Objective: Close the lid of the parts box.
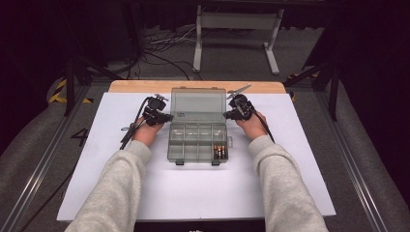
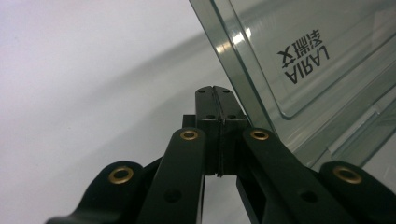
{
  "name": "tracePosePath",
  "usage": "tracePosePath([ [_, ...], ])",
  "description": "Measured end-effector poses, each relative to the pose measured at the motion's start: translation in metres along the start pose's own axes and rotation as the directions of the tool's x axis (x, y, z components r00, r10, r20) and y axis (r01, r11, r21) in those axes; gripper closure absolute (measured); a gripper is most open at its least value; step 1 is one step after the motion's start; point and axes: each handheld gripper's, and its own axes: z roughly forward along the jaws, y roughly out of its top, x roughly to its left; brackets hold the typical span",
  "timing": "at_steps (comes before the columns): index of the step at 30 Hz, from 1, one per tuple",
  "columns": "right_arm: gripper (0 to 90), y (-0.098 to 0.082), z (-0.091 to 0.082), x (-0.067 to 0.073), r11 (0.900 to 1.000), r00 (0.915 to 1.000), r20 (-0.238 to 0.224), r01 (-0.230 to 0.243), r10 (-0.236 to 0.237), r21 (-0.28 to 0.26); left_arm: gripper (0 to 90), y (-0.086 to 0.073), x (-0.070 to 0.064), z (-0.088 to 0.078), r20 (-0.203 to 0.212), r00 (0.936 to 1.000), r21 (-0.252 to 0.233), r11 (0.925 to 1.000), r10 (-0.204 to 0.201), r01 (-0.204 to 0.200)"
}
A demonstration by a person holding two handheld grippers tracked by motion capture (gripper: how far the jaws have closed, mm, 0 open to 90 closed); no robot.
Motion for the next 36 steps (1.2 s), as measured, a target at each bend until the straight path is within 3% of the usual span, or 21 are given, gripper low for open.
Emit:
tracePosePath([
  [22, 90.0, 0.005, -0.016, 0.002, 0.996, 0.9998, 0.011, 0.017, -0.016, -0.091, 89.5, 0.002, 0.001, -0.009, -0.006, 1.0, -0.044, 0.999, -0.005, 0.005],
  [36, 90.0, 0.008, -0.032, 0.009, 0.989, 0.9994, -0.014, 0.031, -0.033, -0.145, 89.5, 0.001, -0.003, -0.02, 0.023, 0.9997, -0.079, 0.9969, 0.002, 0.0],
])
